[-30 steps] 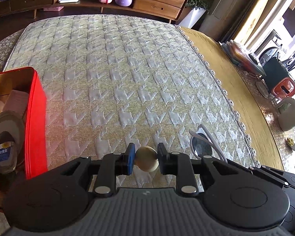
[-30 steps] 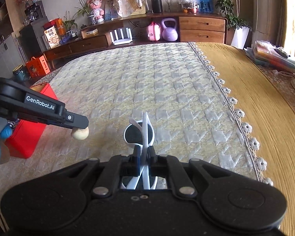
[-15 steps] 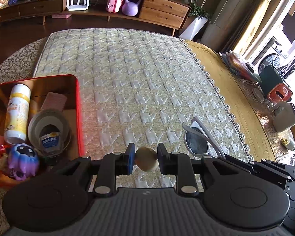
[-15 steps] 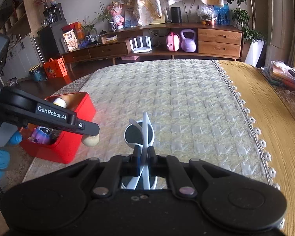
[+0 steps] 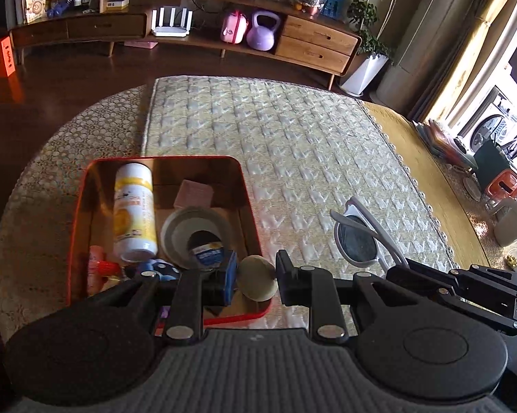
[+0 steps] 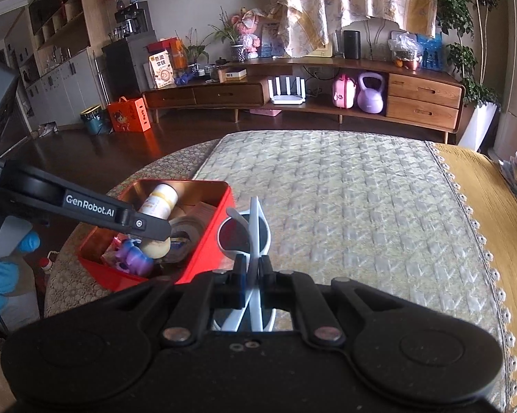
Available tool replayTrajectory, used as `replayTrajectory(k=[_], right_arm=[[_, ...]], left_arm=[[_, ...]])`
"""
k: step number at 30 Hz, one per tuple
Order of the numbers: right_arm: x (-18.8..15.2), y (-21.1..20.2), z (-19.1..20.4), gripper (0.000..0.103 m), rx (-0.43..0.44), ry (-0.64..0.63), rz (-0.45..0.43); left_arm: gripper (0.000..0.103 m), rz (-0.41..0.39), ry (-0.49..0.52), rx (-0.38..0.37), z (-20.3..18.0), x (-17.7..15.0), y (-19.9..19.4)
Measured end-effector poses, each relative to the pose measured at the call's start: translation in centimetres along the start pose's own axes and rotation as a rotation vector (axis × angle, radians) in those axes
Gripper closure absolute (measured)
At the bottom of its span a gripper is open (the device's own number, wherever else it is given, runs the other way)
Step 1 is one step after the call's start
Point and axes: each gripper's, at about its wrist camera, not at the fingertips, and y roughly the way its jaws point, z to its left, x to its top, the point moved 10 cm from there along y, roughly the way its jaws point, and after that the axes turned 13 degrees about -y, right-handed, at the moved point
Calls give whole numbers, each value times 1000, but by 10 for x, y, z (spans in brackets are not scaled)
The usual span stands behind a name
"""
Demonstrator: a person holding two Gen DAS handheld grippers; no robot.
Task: Organize rigid objects
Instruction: 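Carry beige ball with left tool to red box while right tool carries sunglasses there, then open left tool releasing beige ball in box while right tool releases sunglasses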
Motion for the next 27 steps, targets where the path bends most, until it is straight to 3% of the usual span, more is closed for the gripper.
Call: replayTrajectory(k=[7,17,27], right_arm=[[23,20,31,97,31,-33,0],[37,69,55,97,36,-40,43],[45,111,63,97,35,-69,90]], left_arm=[[79,-30,-21,38,47,16,-15],[79,-8,-55,103,100,20,5],[79,38,-10,146,112,11,29]])
